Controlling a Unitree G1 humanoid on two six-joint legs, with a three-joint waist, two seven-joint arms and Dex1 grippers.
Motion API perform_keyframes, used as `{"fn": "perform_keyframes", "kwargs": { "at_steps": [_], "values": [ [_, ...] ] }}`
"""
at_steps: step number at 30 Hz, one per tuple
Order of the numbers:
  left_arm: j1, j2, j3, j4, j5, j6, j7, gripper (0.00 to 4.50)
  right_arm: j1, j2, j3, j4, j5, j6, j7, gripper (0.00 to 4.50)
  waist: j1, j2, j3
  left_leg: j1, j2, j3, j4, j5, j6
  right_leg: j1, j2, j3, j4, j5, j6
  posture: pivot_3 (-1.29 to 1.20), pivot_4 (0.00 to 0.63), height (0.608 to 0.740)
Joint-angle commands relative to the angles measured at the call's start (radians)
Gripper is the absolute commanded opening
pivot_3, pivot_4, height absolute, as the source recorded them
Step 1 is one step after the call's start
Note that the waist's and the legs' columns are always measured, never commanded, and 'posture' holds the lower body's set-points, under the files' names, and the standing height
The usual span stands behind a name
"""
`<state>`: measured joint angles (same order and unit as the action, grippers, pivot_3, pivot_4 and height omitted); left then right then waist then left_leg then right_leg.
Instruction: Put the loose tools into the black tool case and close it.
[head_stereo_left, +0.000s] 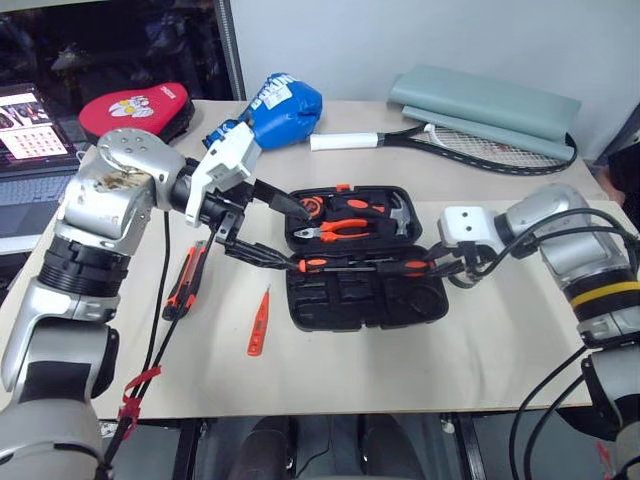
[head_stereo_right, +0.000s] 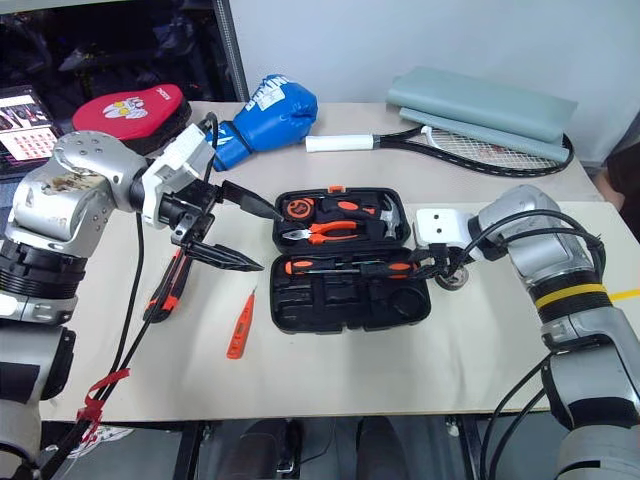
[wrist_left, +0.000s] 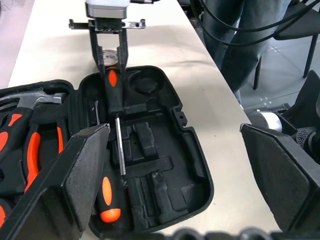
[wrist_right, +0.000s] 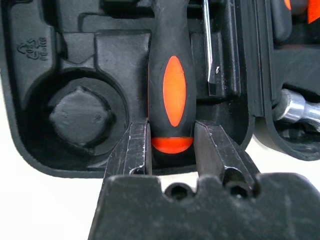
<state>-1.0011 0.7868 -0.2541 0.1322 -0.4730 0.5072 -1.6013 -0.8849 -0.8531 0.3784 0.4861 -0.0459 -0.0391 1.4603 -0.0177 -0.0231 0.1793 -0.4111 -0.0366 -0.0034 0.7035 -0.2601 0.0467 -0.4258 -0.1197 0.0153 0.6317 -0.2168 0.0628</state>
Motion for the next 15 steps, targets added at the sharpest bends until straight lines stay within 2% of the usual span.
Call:
{"fn": "perform_keyframes", "kwargs": {
  "at_steps": [1, 3, 5, 7, 8, 12, 15],
  "values": [
    [-0.01, -0.006, 0.032, -0.024, 0.002, 0.005, 0.002, 4.5, 0.0, -0.011, -0.033, 0.01, -0.017, -0.028, -0.011, 0.9, 0.0, 0.0, 0.0, 0.0, 0.0, 0.0, 0.0, 0.0, 0.0, 0.0, 0.0, 0.0, 0.0, 0.0, 0.0, 0.0, 0.15, 0.736],
    [-0.012, -0.01, 0.032, -0.022, 0.004, 0.002, 0.001, 4.5, 0.003, -0.009, -0.039, 0.009, -0.019, -0.026, -0.014, 0.9, 0.0, 0.0, 0.0, 0.0, 0.0, 0.0, 0.0, 0.0, 0.0, 0.0, 0.0, 0.0, 0.0, 0.0, 0.0, 0.0, 0.15, 0.736],
    [-0.014, -0.016, 0.03, -0.018, 0.006, -0.002, -0.001, 4.5, 0.009, -0.01, -0.044, 0.0, -0.016, -0.022, -0.013, 1.9, 0.0, 0.0, 0.0, 0.0, 0.0, 0.0, 0.0, 0.0, 0.0, 0.0, 0.0, 0.0, 0.0, 0.0, 0.0, 0.0, 0.15, 0.736],
    [-0.017, -0.021, 0.028, -0.012, 0.009, -0.008, -0.004, 4.5, 0.012, -0.013, -0.052, -0.018, -0.011, -0.016, -0.013, 2.36, 0.0, 0.0, 0.0, 0.0, 0.0, 0.0, 0.0, 0.0, 0.0, 0.0, 0.0, 0.0, 0.0, 0.0, 0.0, 0.0, 0.15, 0.736],
    [-0.018, -0.023, 0.028, -0.01, 0.01, -0.01, -0.005, 4.5, 0.014, -0.014, -0.056, -0.026, -0.009, -0.012, -0.013, 2.79, 0.0, 0.0, 0.0, 0.0, 0.0, 0.0, 0.0, 0.0, 0.0, 0.0, 0.0, 0.0, 0.0, 0.0, 0.0, 0.0, 0.15, 0.736],
    [-0.029, -0.037, 0.026, 0.009, 0.018, -0.017, -0.01, 4.5, -0.002, -0.015, -0.105, -0.103, 0.045, 0.081, 0.003, 4.0, -0.001, 0.0, 0.0, 0.0, 0.0, 0.0, 0.0, 0.0, 0.0, 0.0, 0.0, 0.0, 0.0, 0.0, 0.0, 0.0, 0.15, 0.736],
    [-0.03, -0.043, 0.023, 0.016, 0.021, -0.024, -0.013, 4.5, -0.009, -0.001, -0.146, -0.166, 0.109, 0.215, 0.01, 4.0, -0.001, 0.0, 0.0, 0.0, 0.0, 0.0, 0.0, 0.0, 0.0, 0.0, 0.0, 0.0, 0.0, 0.0, 0.0, 0.0, 0.15, 0.736]
  ]
}}
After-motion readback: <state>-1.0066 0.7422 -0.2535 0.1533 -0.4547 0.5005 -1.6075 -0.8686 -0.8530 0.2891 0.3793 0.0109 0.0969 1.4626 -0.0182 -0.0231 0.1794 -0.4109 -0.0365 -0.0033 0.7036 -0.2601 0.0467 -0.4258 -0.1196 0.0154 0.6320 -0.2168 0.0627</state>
